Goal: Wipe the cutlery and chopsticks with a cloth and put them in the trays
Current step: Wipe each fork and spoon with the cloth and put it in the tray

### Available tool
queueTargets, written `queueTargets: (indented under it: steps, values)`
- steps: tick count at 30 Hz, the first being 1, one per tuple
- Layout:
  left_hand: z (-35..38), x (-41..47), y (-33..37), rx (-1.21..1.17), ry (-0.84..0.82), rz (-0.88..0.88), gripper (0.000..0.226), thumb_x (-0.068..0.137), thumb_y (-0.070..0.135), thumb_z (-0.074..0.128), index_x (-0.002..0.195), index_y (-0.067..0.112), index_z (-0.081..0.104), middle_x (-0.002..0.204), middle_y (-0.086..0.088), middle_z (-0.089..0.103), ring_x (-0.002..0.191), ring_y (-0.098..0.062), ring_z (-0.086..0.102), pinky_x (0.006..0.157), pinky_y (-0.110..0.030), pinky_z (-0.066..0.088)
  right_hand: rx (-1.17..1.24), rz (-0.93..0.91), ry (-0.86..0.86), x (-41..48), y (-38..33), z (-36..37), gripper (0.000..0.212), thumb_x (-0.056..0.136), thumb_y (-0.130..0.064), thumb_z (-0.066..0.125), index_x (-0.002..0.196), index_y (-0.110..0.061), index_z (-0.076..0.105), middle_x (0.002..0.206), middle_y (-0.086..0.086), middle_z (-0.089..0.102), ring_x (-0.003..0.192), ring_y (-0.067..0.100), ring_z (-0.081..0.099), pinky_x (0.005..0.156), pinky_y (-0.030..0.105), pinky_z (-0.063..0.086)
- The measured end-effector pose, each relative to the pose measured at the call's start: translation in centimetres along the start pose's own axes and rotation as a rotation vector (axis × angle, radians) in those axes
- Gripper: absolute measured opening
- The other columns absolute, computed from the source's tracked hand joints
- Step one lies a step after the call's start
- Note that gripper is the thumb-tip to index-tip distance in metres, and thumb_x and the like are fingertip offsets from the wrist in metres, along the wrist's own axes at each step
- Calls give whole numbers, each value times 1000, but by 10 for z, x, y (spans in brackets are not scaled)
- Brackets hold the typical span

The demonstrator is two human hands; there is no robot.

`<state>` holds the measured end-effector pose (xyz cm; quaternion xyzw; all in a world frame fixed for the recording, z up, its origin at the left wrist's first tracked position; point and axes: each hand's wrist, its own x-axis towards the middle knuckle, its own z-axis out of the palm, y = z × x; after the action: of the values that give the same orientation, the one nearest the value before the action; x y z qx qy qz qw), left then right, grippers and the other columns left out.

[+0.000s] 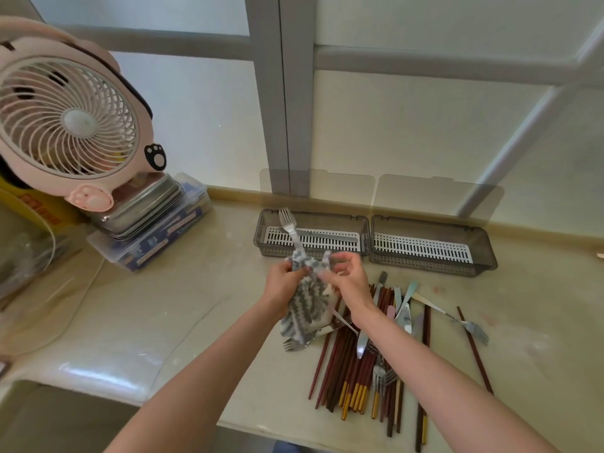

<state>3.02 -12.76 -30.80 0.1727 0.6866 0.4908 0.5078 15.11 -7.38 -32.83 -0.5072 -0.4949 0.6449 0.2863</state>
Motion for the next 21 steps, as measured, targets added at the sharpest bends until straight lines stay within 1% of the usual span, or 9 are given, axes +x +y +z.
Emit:
queueTargets:
  steps: [2, 5, 7, 9, 13, 14, 16, 18, 21]
  values:
    - [0, 4, -1, 138, 9, 43, 16, 90, 13, 58, 103, 5, 62, 81, -3, 67, 72, -14, 64, 60, -22, 50, 23, -15, 61, 8, -9, 3, 31, 83, -26, 71, 108, -16, 57, 97, 4, 57, 77, 11, 52, 65, 22, 40]
    - [5, 5, -5, 394, -16, 132, 19, 89, 13, 60, 106, 6, 62, 93, -4, 67, 82, -15, 63, 66, -22, 49, -90, 13, 5, 22, -21, 9, 17, 87, -19, 66, 101, -9, 67, 82, -2, 62, 64, 3, 49, 60, 15, 37]
    - [7, 8, -6, 406, -7, 136, 22, 87, 14, 62, 108, 5, 62, 101, -10, 68, 89, -20, 64, 78, -31, 53, -139, 15, -16, 29, -26, 15, 12, 86, -13, 67, 94, -6, 70, 76, -3, 63, 63, 4, 51, 60, 15, 39]
    - [7, 9, -4, 361, 10, 97, 26, 87, 16, 62, 111, 5, 61, 104, -12, 67, 92, -23, 64, 82, -35, 52, -161, -25, -2, 36, -33, 18, 5, 85, -13, 67, 88, -9, 69, 78, -2, 65, 68, 8, 56, 66, 18, 43]
    - [-3, 19, -4, 342, 7, -25, 33, 88, 19, 61, 117, 3, 58, 109, -14, 64, 91, -23, 60, 80, -31, 49, -172, -155, 172, 80, -56, 21, 10, 92, -14, 57, 95, -7, 64, 83, 4, 64, 54, 9, 53, 50, 15, 46]
    - [-6, 19, -4, 325, -10, -59, 33, 89, 18, 60, 117, 2, 57, 108, -14, 64, 88, -22, 60, 77, -30, 49, -300, -197, 177, 93, -59, 20, 12, 93, -12, 55, 97, -6, 64, 86, 5, 64, 56, 10, 57, 52, 18, 50]
    - [-10, 20, -6, 281, -34, -115, 28, 91, 18, 56, 115, 2, 57, 100, -13, 62, 80, -18, 59, 64, -24, 48, -764, -255, 73, 116, -53, 18, 15, 94, -10, 54, 98, -7, 68, 91, 5, 67, 72, 18, 65, 70, 31, 57]
    - [-14, 23, -9, 239, -20, -156, 24, 93, 21, 53, 109, 3, 57, 93, -11, 60, 74, -16, 57, 58, -22, 44, -1137, -266, -40, 130, -37, 16, 18, 93, -7, 52, 94, -10, 70, 97, 6, 69, 89, 23, 65, 82, 35, 53]
    - [-17, 33, -9, 195, 26, -202, 23, 94, 24, 51, 106, 5, 57, 93, -12, 61, 78, -20, 59, 68, -27, 46, -1244, -176, -155, 144, -17, 13, 20, 89, -3, 53, 82, -14, 69, 99, 8, 69, 95, 26, 63, 81, 33, 51]
